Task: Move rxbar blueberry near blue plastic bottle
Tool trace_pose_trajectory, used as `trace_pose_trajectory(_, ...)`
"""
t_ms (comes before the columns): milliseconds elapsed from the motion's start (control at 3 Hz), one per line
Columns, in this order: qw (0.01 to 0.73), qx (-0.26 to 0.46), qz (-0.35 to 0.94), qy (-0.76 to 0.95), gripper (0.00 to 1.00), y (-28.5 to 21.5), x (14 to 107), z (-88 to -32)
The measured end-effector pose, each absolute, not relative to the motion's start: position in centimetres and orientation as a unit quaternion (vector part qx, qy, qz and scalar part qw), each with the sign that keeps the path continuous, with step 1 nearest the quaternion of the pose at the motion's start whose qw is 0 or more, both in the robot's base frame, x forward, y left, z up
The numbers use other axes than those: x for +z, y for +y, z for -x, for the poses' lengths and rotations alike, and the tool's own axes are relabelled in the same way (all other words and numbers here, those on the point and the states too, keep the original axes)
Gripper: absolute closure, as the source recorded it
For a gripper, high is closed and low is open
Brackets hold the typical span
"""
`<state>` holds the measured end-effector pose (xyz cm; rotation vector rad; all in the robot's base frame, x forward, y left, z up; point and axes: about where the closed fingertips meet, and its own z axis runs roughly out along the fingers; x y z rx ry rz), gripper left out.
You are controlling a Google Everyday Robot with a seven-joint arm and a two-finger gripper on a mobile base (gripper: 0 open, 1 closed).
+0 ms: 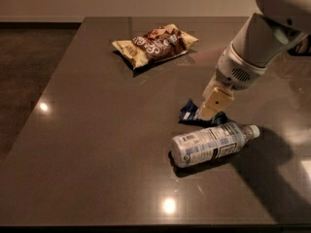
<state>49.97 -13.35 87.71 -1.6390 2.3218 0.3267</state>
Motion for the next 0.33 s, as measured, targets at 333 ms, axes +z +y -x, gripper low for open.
trace_pose_trajectory(333, 0.141, 0.112, 0.568, 0.803, 0.00, -13.26, 87.74, -49.96)
